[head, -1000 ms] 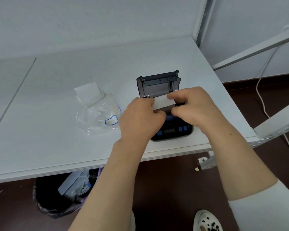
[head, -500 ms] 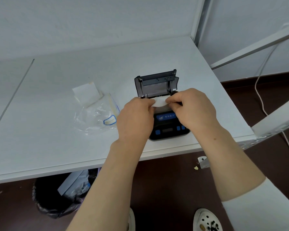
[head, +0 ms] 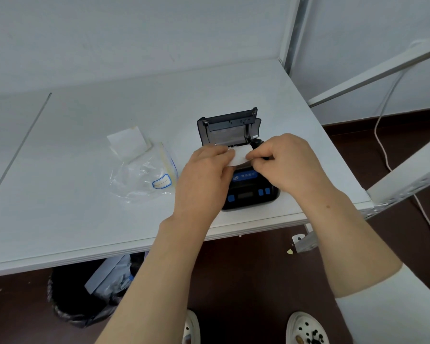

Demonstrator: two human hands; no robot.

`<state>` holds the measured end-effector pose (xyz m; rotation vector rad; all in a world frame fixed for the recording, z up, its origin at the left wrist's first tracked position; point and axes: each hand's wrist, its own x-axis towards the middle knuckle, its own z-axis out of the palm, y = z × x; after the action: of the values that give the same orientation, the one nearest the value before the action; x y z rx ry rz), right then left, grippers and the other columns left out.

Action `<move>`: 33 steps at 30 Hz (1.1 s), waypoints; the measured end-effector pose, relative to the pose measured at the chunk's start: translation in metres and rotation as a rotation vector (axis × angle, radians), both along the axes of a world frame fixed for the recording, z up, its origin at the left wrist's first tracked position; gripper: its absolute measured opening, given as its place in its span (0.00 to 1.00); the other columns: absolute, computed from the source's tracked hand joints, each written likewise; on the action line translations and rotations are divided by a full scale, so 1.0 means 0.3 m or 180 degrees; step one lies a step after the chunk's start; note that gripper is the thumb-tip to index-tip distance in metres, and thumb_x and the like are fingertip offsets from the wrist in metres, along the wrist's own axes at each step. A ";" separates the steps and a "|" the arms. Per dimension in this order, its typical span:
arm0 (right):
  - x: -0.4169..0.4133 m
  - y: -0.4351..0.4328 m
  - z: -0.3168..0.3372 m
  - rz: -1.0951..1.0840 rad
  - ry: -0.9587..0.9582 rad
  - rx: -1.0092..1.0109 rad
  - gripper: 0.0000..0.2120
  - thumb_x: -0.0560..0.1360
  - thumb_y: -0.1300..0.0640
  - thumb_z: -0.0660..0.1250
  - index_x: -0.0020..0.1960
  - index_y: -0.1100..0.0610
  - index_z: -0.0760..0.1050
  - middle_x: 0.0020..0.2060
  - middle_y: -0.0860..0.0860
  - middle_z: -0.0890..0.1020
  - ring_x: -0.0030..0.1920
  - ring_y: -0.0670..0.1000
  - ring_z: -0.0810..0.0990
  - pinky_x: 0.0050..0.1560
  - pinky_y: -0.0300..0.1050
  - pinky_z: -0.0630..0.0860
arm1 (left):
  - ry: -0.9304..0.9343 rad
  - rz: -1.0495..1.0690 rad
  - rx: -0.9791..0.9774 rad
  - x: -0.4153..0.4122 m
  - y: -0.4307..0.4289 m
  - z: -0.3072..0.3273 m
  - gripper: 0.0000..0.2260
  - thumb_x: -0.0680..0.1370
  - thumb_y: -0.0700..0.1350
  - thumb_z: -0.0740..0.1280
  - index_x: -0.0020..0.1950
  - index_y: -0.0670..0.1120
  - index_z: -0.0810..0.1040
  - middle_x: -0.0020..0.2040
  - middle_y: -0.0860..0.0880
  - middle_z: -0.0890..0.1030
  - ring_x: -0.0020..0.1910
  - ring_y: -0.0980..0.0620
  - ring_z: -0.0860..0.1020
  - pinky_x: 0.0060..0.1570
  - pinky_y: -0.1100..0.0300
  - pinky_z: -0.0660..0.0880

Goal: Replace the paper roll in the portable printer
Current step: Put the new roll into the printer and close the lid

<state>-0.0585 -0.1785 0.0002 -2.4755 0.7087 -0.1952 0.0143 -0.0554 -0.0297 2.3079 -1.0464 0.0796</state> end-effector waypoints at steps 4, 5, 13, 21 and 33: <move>-0.003 0.002 0.016 -0.0024 -0.0002 0.0023 0.10 0.71 0.60 0.64 0.44 0.54 0.84 0.44 0.55 0.85 0.45 0.55 0.81 0.49 0.50 0.79 | -0.0041 -0.0124 -0.0076 -0.017 -0.001 -0.011 0.12 0.75 0.42 0.64 0.54 0.41 0.82 0.55 0.44 0.83 0.57 0.42 0.77 0.53 0.65 0.66; -0.003 0.002 0.019 -0.0047 0.0017 0.0053 0.10 0.71 0.60 0.64 0.44 0.52 0.84 0.44 0.53 0.85 0.45 0.54 0.81 0.48 0.50 0.79 | -0.0032 -0.0130 -0.0077 -0.018 -0.004 -0.011 0.12 0.75 0.42 0.64 0.52 0.40 0.83 0.53 0.43 0.83 0.55 0.42 0.78 0.51 0.64 0.66; 0.060 -0.053 0.049 -0.0251 -0.0837 0.0032 0.28 0.71 0.70 0.57 0.68 0.54 0.69 0.69 0.52 0.71 0.69 0.52 0.68 0.68 0.45 0.64 | -0.0066 -0.0161 -0.0059 -0.032 -0.004 -0.004 0.14 0.76 0.44 0.61 0.52 0.39 0.83 0.55 0.43 0.83 0.56 0.42 0.78 0.55 0.56 0.72; 0.090 -0.080 0.031 0.0256 -0.0581 -0.0055 0.27 0.70 0.73 0.56 0.66 0.58 0.71 0.67 0.54 0.73 0.68 0.53 0.69 0.66 0.37 0.60 | -0.0175 -0.0075 -0.0329 -0.033 -0.008 -0.015 0.07 0.72 0.39 0.67 0.44 0.39 0.84 0.44 0.43 0.85 0.44 0.42 0.82 0.46 0.63 0.68; -0.026 -0.020 -0.046 -0.0113 -0.0714 0.0190 0.21 0.74 0.71 0.57 0.62 0.56 0.76 0.69 0.50 0.71 0.69 0.49 0.68 0.63 0.29 0.57 | -0.0482 0.0239 -0.0835 -0.038 -0.003 -0.046 0.05 0.71 0.41 0.70 0.43 0.43 0.85 0.40 0.46 0.80 0.47 0.49 0.69 0.45 0.69 0.62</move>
<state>-0.0661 -0.1846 -0.0135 -2.3387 0.6527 -0.4508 0.0030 -0.0562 -0.0435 2.1264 -0.9593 0.4032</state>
